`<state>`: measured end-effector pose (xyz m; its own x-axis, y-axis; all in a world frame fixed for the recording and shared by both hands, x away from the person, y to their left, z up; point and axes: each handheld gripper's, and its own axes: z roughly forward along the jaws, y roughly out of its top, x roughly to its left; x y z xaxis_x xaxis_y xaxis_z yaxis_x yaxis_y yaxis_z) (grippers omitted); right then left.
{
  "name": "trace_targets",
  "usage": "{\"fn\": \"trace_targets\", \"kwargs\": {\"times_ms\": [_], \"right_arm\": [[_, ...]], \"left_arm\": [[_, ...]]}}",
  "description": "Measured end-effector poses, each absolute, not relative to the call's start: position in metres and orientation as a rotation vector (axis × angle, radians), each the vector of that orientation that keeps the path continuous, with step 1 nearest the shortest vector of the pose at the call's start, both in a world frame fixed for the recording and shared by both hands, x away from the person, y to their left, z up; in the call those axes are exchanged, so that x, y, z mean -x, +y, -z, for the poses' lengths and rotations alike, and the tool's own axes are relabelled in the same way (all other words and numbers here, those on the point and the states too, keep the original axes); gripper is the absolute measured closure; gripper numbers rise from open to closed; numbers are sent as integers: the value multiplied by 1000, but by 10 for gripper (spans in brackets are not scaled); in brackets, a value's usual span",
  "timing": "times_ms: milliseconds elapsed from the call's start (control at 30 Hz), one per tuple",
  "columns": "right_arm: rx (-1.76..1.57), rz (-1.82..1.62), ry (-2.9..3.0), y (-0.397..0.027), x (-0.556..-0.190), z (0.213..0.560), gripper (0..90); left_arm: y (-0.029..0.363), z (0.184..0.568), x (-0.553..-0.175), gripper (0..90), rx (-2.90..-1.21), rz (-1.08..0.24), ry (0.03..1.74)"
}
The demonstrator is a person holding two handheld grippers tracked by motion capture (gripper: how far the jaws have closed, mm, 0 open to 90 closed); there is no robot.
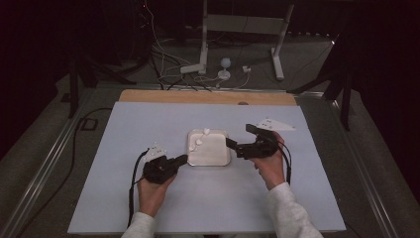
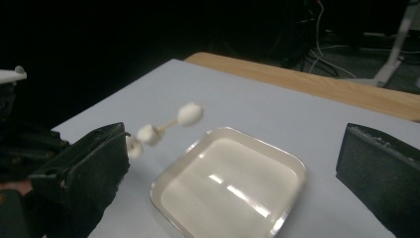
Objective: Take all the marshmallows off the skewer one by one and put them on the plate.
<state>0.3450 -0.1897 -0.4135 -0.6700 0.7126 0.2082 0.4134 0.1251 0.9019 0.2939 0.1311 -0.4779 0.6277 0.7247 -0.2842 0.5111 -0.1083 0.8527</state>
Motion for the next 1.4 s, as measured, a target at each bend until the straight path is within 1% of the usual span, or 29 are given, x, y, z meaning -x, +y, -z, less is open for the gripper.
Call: {"fn": "trace_targets", "kwargs": {"times_ms": [100, 233, 333, 467, 500, 567, 600, 700, 733, 800, 867, 933, 1033, 1400], "right_arm": [[-1104, -1567, 2176, -175, -353, 411, 0], [-1127, -1571, 2204, -165, -360, 411, 0], [-1190, -1572, 2244, -155, -369, 415, 99], [-1282, -1599, 2277, -147, -377, 421, 281], [-1282, -1599, 2277, -147, -377, 421, 281], [-1315, -1615, 2300, -145, -381, 424, 377], [-1354, -1641, 2320, -144, -384, 428, 443], [-1412, -1707, 2354, -143, -388, 432, 529], [-1426, -1734, 2365, -142, -389, 433, 567], [-1446, -1763, 2385, -141, -389, 434, 673], [-1462, -1791, 2377, -143, -390, 433, 726], [-1456, -1796, 2379, -144, -390, 432, 745], [-1436, -1789, 2379, -145, -389, 429, 765], [-1466, -1789, 2331, -149, -392, 426, 790]], "left_arm": [[131, 478, -294, 900, -1765, -245, 1005], [130, 478, -292, 900, -1767, -241, 994], [128, 475, -290, 900, -1760, -245, 972], [127, 474, -288, 900, -1759, -245, 952], [126, 474, -288, 900, -1760, -246, 948], [126, 474, -288, 900, -1758, -247, 935], [125, 474, -287, 900, -1757, -248, 928], [125, 474, -286, 900, -1746, -246, 886], [125, 474, -286, 900, -1746, -246, 886], [124, 474, -285, 900, -1753, -251, 866], [124, 476, -286, 900, -1767, -259, 858], [126, 478, -286, 900, -1753, -244, 848], [126, 479, -286, 900, -1765, -255, 830], [125, 476, -285, 900, -1778, -269, 830]]}}
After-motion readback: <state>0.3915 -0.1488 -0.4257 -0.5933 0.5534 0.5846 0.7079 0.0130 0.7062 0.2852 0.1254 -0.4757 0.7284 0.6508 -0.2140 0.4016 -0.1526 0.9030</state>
